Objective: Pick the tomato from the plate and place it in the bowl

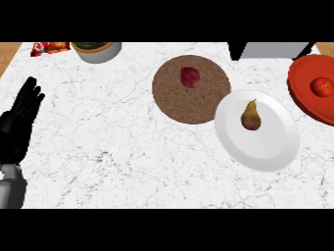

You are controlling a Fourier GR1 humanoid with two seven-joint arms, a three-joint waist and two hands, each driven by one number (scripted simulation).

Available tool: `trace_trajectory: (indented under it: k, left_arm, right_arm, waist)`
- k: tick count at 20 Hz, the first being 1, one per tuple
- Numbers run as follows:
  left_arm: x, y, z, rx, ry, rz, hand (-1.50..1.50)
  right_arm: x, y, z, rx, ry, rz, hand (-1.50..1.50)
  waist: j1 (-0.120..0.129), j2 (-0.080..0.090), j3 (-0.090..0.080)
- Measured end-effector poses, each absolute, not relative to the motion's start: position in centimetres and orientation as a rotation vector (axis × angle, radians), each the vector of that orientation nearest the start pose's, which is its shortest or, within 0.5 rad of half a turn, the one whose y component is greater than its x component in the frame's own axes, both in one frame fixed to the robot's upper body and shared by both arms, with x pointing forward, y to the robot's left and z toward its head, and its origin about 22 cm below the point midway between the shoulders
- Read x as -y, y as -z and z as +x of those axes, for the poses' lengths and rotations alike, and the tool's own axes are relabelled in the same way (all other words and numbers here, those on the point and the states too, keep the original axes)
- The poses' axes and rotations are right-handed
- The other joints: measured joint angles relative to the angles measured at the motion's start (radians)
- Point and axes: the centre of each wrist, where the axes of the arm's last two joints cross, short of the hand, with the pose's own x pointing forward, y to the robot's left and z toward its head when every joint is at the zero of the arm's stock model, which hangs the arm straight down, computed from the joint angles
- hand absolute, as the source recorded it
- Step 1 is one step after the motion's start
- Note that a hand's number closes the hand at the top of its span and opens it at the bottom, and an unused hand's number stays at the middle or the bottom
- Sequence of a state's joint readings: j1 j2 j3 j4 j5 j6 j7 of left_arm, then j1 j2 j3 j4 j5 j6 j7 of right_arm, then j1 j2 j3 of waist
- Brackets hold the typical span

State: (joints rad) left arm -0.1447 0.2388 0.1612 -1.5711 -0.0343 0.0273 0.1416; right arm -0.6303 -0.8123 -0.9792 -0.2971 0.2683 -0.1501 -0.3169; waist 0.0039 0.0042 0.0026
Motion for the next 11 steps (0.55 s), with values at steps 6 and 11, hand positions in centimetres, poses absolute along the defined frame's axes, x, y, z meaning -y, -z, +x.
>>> trace_trajectory:
  k: [6, 11]
  left_arm:
    - [-30.7, -5.8, 27.3, 1.57, 0.059, 0.336, 0.0]
    - [-30.6, -6.2, 27.4, 1.569, 0.065, 0.334, 0.0]
  right_arm:
    - [59.1, -5.8, 20.4, 1.442, 0.605, -0.859, -1.5]
    - [60.2, -5.0, 17.0, 1.519, 0.61, -0.802, -1.5]
  waist:
    - [-0.01, -0.003, -0.001]
    - [-0.009, -0.005, -0.002]
